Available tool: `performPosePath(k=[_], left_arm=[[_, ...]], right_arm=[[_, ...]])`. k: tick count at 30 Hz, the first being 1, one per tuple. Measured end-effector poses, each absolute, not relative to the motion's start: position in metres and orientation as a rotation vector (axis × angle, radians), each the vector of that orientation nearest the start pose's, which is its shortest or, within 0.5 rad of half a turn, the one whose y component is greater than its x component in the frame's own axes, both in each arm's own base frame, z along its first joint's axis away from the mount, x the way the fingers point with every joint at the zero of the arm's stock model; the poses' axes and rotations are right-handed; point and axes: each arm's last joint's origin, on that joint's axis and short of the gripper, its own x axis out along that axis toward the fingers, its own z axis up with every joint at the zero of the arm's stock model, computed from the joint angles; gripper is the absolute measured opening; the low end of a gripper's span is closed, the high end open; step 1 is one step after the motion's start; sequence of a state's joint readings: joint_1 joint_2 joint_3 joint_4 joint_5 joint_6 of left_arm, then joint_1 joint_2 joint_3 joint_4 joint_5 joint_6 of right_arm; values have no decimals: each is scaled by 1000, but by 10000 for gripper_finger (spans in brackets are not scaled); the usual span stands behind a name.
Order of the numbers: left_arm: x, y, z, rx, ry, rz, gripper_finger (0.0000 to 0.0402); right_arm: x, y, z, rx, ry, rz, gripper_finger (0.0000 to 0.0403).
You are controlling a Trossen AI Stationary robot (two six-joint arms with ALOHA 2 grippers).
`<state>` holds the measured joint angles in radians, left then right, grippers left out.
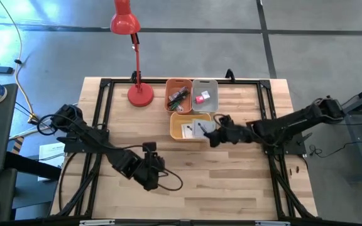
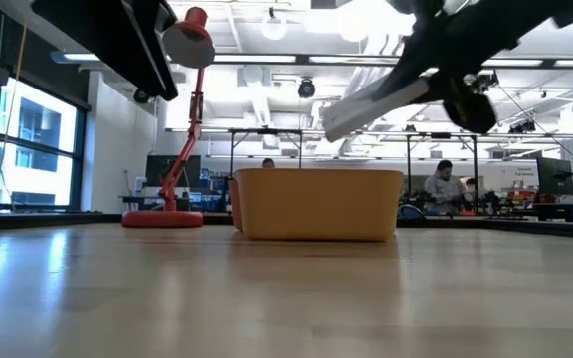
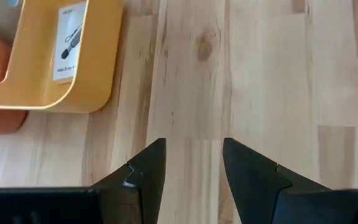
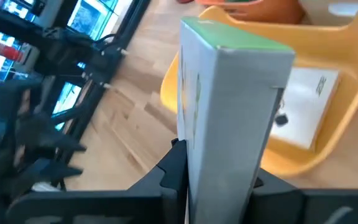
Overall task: Pick and place items into bin
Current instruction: Put the card reader box into the yellow bin
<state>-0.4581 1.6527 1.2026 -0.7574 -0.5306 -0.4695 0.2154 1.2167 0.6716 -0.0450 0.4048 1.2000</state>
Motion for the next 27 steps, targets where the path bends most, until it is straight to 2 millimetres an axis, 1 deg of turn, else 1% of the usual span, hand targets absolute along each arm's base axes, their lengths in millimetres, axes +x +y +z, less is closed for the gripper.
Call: performPosePath(k=[5,8,11,15,19,23,27], left_arm=[[290,-139,228,122,971,331,150],[287,-144,228,115,953,346,150],[286,-146,228,103,940,358,150],[285,-148,228,93,926,374,150],[285,-148,228,88,927,377,150],[285,-148,228,81,925,382,150],[285,-148,228,80,925,383,150]], right_arm=[[252,15,222,995,375,-490,53],[255,2,217,1008,406,-495,53],[261,-7,209,1029,439,-491,53],[272,-12,200,1065,433,-451,53],[282,-12,190,1105,437,-423,53],[286,-11,180,1108,475,-432,53],[287,-14,179,1106,467,-444,53]])
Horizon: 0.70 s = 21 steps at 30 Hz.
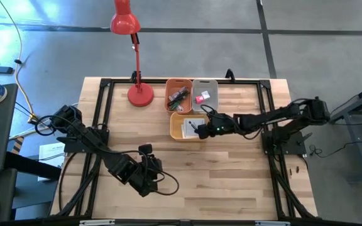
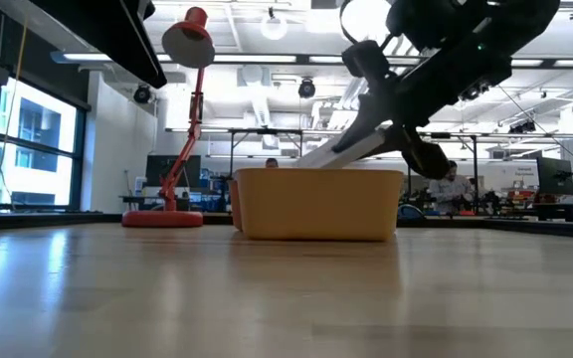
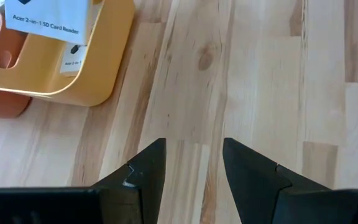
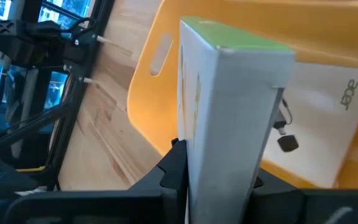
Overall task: Pick and place items into bin
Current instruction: Put the card reader box into the yellow bin
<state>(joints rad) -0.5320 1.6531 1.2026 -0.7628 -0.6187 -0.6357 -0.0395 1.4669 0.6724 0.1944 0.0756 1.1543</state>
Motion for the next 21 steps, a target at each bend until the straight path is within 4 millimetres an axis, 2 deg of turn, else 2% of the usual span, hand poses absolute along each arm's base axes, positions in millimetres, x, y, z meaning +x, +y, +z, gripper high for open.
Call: performPosePath(k=[8,21], left_arm=[[285,-147,229,92,910,402,150],[284,-146,229,105,912,412,150]], right_arm=[[286,-23,179,1112,447,-477,53],[289,-25,179,1115,426,-460,53]])
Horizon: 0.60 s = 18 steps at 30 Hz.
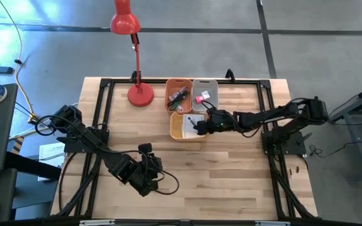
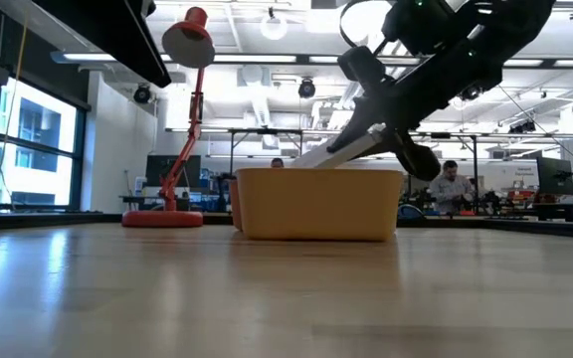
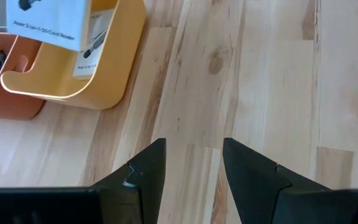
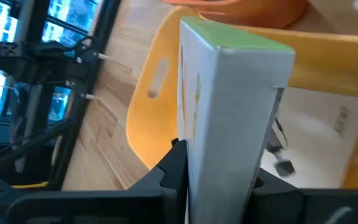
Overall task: Pick and place items into bin
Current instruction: Put the card reader box into the yellow bin
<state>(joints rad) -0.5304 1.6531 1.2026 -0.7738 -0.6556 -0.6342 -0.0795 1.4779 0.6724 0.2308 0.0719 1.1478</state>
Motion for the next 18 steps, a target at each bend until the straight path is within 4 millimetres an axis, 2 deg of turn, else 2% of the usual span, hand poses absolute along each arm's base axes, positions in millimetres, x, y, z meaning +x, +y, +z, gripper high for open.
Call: performPosePath(k=[4,13,18], left_arm=[[284,-146,229,106,912,412,150],[284,-146,229,104,912,413,150],[283,-146,228,112,922,416,150]], right_arm=[[295,-25,176,1129,387,-435,53],[296,-26,164,1137,443,-471,53],[297,-28,164,1143,442,-463,67]])
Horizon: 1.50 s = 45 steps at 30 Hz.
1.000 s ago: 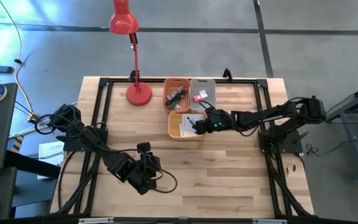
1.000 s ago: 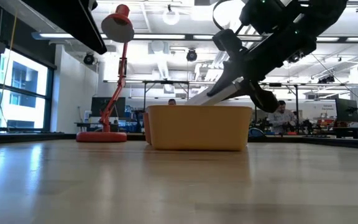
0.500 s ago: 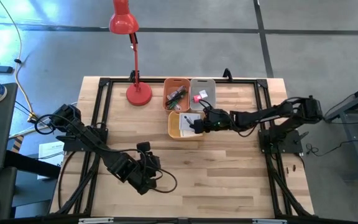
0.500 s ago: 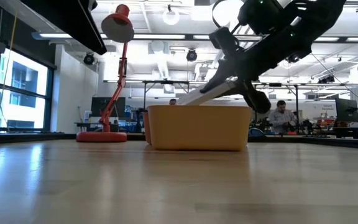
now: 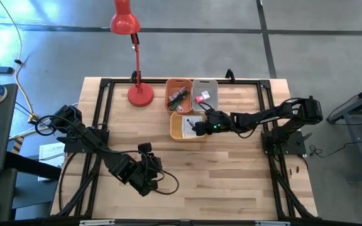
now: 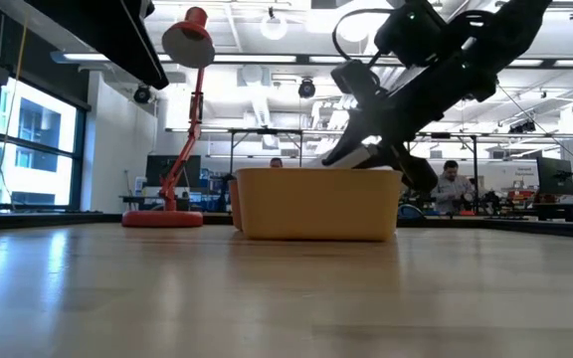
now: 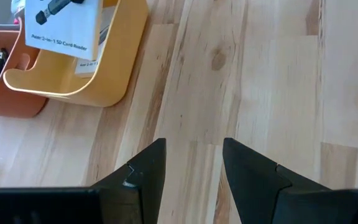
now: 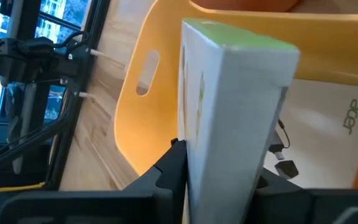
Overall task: Pick and place items into bin
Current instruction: Put the card reader box into the yellow bin, then return to Home Position
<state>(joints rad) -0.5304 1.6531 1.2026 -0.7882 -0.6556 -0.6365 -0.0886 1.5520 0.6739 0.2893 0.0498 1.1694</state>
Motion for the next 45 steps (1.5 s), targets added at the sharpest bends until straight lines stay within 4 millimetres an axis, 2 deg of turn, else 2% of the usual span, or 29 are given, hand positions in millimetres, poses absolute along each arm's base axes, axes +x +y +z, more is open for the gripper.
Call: performPosePath(k=[15,21,30,34,41,45], left_arm=[[283,-145,228,125,925,422,150],[282,-145,228,132,934,424,150],[282,-144,228,132,934,426,150],[282,-144,228,131,935,426,150],[286,-146,230,143,868,442,150],[295,-149,252,200,785,442,150]], right_arm=[[295,-38,163,1171,428,-498,118],[294,-37,161,1170,475,-466,108],[295,-35,163,1142,523,-382,73],[302,-35,187,1056,483,-301,63],[297,-30,257,790,488,-193,57],[283,-22,301,602,494,-166,59]])
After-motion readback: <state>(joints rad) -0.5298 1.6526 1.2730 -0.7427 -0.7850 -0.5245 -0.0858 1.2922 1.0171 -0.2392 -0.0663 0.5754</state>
